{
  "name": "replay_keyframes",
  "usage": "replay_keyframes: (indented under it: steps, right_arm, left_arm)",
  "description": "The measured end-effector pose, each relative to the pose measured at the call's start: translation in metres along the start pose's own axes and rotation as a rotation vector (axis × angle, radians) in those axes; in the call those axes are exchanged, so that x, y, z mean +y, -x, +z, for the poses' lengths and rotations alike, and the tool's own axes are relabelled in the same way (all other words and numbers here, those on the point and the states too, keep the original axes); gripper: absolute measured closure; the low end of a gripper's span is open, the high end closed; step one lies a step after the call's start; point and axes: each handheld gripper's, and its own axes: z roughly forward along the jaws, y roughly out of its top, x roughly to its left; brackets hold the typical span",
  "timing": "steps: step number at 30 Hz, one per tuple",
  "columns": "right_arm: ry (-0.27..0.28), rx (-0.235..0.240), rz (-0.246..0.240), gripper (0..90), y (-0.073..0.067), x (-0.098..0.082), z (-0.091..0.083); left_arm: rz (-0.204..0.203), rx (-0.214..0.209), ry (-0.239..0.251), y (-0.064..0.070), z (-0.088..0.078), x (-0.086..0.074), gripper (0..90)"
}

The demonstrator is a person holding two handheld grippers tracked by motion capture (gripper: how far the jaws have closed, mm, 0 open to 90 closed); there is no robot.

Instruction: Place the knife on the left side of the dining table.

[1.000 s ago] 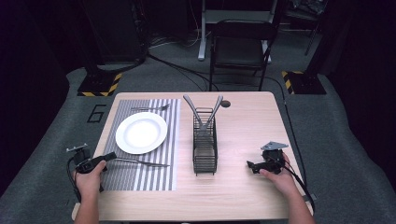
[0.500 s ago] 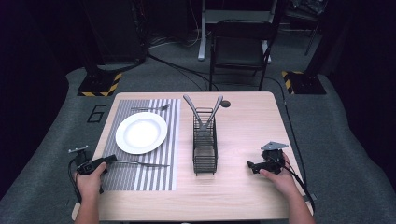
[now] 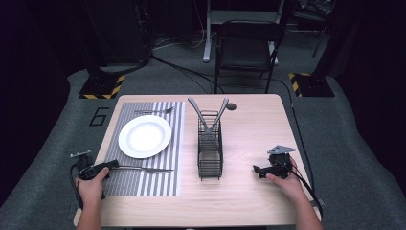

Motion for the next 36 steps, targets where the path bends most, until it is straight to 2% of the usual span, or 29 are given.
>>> replay_keyframes:
  steps: [14,18,20,22,24,25,26,27,29,30,34,36]
  right_arm:
    - [-0.005,-0.001,0.004,0.0,0.0,0.0,0.0]
    - [-0.001,0.001,0.001,0.0,0.0,0.0,0.0]
    - [-0.005,-0.001,0.005,0.0,0.0,0.0,0.0]
    - [-0.003,0.001,0.003,0.0,0.0,0.0,0.0]
    - [-0.004,-0.002,0.004,0.0,0.0,0.0,0.0]
    - [-0.002,0.0,0.002,0.0,0.0,0.0,0.0]
    - [-0.004,-0.002,0.004,0.0,0.0,0.0,0.0]
    - [-0.004,-0.002,0.005,0.0,0.0,0.0,0.0]
    - [0.0,0.0,0.0,0.0,0.0,0.0,0.0]
    - [-0.004,-0.002,0.005,0.0,0.0,0.0,0.0]
    - [-0.002,0.0,0.003,0.0,0.0,0.0,0.0]
    - [-0.004,-0.002,0.005,0.0,0.0,0.0,0.0]
  left_arm:
    - [0.045,0.023,0.014,0.004,-0.006,-0.002,66.1]
    - [0.066,0.009,0.026,0.011,-0.01,-0.001,64.3]
    - [0.1,-0.002,0.03,0.015,-0.013,0.0,63.5]
    - [0.106,-0.006,0.044,0.021,-0.016,0.0,62.3]
    - [0.14,-0.013,0.05,0.026,-0.018,0.0,61.5]
    - [0.14,-0.016,0.056,0.029,-0.019,0.0,60.9]
    - [0.164,-0.02,0.049,0.031,-0.02,0.0,60.5]
    - [0.158,-0.021,0.053,0.035,-0.019,-0.001,60.5]
    - [0.182,-0.028,0.057,0.043,-0.019,-0.001,59.9]
    - [0.206,-0.03,0.048,0.046,-0.02,-0.001,59.5]
    - [0.257,-0.045,0.047,0.06,-0.02,-0.004,58.0]
    - [0.299,-0.05,0.042,0.065,-0.019,-0.006,57.1]
